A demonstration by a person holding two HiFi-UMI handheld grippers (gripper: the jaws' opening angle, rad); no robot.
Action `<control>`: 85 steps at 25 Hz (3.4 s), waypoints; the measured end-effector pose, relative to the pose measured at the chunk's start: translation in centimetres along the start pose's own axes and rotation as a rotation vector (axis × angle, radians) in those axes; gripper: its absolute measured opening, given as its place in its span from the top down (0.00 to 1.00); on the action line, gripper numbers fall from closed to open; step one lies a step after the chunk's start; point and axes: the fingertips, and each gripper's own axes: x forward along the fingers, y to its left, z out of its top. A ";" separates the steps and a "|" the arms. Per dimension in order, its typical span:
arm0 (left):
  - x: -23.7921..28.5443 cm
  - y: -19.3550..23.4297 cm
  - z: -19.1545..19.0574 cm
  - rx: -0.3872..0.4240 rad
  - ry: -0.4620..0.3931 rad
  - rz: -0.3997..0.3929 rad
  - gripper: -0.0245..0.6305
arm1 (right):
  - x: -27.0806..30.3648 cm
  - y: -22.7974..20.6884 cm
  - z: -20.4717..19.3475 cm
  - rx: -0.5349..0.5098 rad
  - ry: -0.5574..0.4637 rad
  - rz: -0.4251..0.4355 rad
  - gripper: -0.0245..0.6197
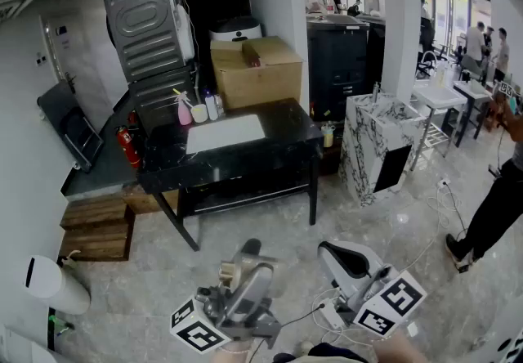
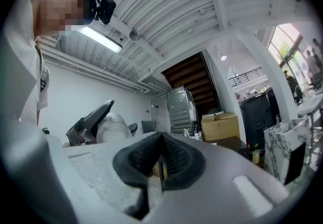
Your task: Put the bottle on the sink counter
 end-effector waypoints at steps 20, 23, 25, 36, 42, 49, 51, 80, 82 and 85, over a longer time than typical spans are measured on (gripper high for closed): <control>0.0 2.4 -2.3 0.047 0.034 0.032 0.43 | 0.7 0.0 -1.9 -0.006 -0.006 0.035 0.96; 0.4 2.6 -2.4 0.058 0.024 0.028 0.43 | 0.6 -0.2 -2.4 -0.006 0.001 0.044 0.96; 0.8 2.8 -2.5 0.066 0.017 0.027 0.43 | 0.5 -0.7 -2.7 0.017 0.003 0.047 0.96; 1.9 3.8 -6.4 0.057 0.002 0.079 0.43 | -1.0 -4.0 -4.8 0.106 0.016 0.091 0.96; 2.6 6.9 -6.9 0.018 -0.011 0.153 0.43 | 0.1 -5.9 -4.7 0.097 0.004 0.099 0.96; 4.7 12.7 -5.7 0.006 -0.009 0.155 0.43 | 4.2 -9.9 -6.1 0.120 0.004 0.070 0.96; 5.7 15.0 -5.1 -0.002 0.004 0.149 0.43 | 6.2 -11.2 -6.3 0.134 -0.008 0.064 0.96; 12.3 41.6 9.2 -0.059 0.015 0.085 0.43 | 35.8 -21.3 -9.3 0.087 -0.008 0.015 0.96; 12.8 42.1 9.1 -0.065 0.022 0.077 0.43 | 36.4 -21.9 -9.3 0.087 -0.010 0.008 0.96; 13.7 43.2 8.9 -0.070 0.034 0.073 0.43 | 37.5 -22.9 -9.5 0.091 -0.011 0.002 0.96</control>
